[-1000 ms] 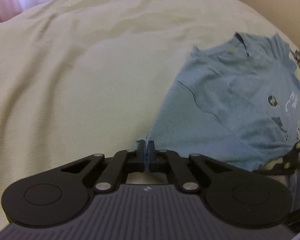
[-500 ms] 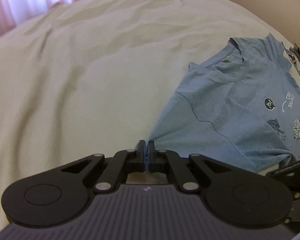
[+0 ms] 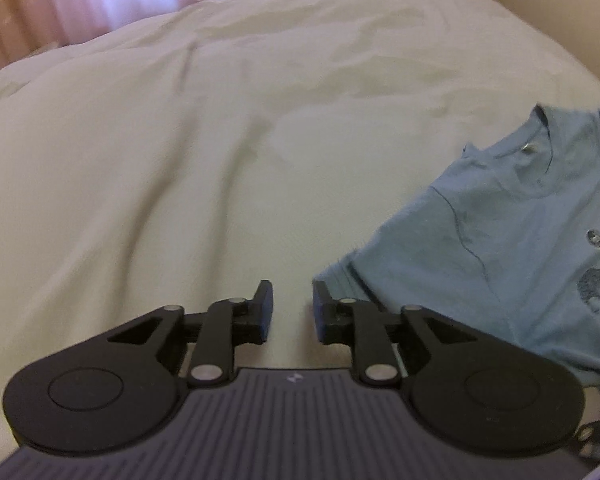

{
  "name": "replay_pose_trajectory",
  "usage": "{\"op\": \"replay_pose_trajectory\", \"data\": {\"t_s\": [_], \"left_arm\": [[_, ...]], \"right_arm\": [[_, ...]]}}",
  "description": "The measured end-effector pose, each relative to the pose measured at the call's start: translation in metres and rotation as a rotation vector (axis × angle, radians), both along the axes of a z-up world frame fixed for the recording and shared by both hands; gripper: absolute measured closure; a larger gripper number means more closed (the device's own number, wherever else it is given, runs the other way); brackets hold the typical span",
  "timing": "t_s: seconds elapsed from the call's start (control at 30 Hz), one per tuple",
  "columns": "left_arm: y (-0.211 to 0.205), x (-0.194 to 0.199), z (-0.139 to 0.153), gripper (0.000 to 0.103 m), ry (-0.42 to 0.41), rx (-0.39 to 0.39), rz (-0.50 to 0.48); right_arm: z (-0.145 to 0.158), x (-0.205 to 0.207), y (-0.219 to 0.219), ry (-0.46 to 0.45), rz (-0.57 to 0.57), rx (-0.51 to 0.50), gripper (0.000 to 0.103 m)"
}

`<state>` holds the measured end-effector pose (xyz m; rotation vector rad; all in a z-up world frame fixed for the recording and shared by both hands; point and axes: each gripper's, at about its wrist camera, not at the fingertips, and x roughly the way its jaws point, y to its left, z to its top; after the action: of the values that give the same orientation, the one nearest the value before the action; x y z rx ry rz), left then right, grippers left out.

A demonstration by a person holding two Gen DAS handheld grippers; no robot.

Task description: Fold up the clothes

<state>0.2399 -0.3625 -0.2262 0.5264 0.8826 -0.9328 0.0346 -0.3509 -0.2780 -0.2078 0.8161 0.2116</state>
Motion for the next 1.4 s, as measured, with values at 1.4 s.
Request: {"op": "replay_pose_trajectory", "data": {"t_s": [1.4], "left_arm": [[0.116,-0.31,-0.016,0.066,0.335,0.008,0.167]], "right_arm": [[0.02,-0.465,-0.293,0.325,-0.877,0.312,0.043]]}}
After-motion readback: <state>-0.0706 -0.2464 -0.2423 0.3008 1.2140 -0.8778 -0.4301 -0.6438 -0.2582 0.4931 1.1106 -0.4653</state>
